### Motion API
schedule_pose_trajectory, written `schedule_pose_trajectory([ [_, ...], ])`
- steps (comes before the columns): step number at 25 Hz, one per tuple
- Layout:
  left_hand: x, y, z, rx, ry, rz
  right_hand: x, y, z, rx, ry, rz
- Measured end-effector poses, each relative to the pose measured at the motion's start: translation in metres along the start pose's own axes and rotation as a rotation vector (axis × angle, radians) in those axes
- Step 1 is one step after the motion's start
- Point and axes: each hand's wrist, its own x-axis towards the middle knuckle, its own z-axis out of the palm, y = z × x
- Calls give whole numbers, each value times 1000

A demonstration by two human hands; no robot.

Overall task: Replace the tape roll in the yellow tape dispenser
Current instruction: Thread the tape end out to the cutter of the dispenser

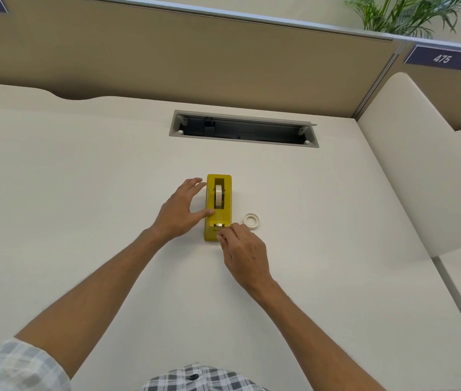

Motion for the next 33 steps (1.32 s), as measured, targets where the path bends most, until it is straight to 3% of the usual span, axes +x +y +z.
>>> schedule_pose_trajectory([
  [8, -36, 3, 9, -50, 284, 130, 0, 6, 13, -55, 52, -25],
  [12, -55, 10, 22, 13, 255, 220, -1, 8, 19, -42, 97, -30],
  [26, -59, 13, 33, 60, 216, 176, -13, 12, 25, -10, 131, -16],
  [30, -58, 13, 32, 126, 214, 222, -7, 18, 17, 110, 223, 109],
  [33, -59, 13, 30, 163, 219, 252, 4, 27, 11, 120, 128, 98],
])
